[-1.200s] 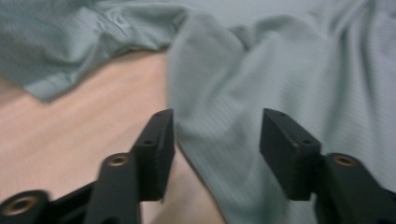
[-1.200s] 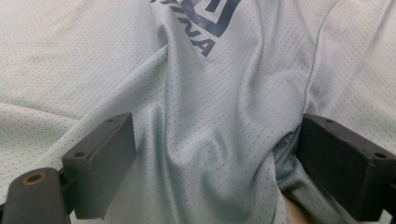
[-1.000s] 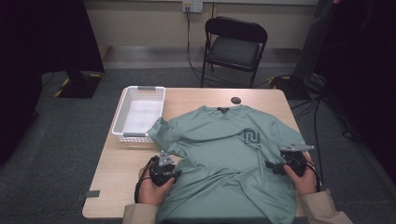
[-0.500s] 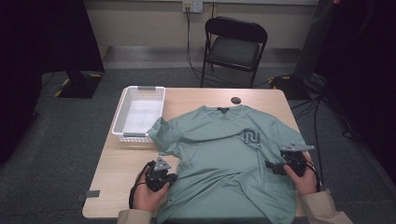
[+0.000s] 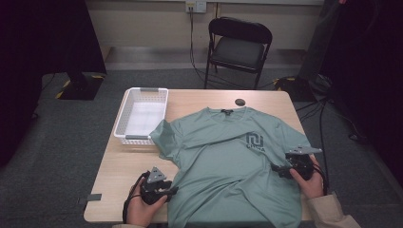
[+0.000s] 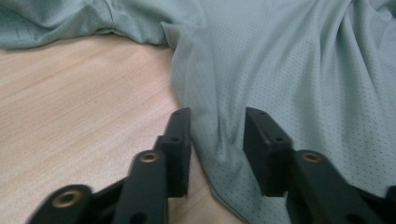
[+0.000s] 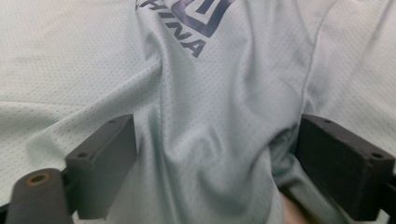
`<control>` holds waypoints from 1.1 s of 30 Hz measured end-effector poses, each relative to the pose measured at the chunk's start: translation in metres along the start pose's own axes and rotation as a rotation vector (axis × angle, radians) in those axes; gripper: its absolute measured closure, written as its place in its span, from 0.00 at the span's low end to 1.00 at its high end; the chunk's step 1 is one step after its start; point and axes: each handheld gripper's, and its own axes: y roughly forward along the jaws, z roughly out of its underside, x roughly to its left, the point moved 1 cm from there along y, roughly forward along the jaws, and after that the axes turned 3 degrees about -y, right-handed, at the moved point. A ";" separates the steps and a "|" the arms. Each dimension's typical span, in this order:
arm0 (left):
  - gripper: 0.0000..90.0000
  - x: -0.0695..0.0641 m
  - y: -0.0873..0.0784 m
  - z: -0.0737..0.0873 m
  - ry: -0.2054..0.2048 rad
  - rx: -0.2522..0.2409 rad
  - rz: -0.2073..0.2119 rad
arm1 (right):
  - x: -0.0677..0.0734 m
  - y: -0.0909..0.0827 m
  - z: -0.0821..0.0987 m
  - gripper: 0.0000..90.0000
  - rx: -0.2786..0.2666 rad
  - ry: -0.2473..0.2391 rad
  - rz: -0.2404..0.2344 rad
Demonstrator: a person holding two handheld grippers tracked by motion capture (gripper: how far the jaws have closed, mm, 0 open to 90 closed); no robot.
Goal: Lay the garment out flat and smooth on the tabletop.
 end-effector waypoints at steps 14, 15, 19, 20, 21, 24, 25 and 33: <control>0.86 -0.010 0.002 0.001 0.038 0.021 -0.010 | 0.026 -0.076 0.056 0.50 0.059 -0.021 0.006; 0.89 -0.011 0.003 0.001 0.039 0.025 -0.005 | 0.027 -0.078 0.058 0.55 0.057 -0.010 0.003; 0.98 -0.016 0.001 -0.001 0.047 0.058 0.006 | 0.029 -0.078 0.057 0.97 0.048 -0.006 -0.105; 0.98 -0.015 -0.003 -0.003 0.052 0.051 0.007 | 0.028 -0.079 0.056 0.97 0.047 -0.007 -0.113; 0.98 -0.013 -0.009 -0.005 0.044 0.032 0.013 | 0.027 -0.081 0.054 0.98 0.044 -0.009 -0.124; 0.98 -0.007 -0.029 -0.007 0.028 -0.033 0.007 | 0.019 -0.101 0.048 0.98 -0.018 -0.001 -0.138; 0.98 -0.005 -0.034 -0.006 0.024 -0.046 0.010 | 0.017 -0.109 0.047 0.98 -0.039 -0.006 -0.132; 0.43 0.006 -0.042 -0.001 0.027 -0.145 -0.033 | 0.013 -0.129 0.042 0.29 -0.126 -0.052 -0.077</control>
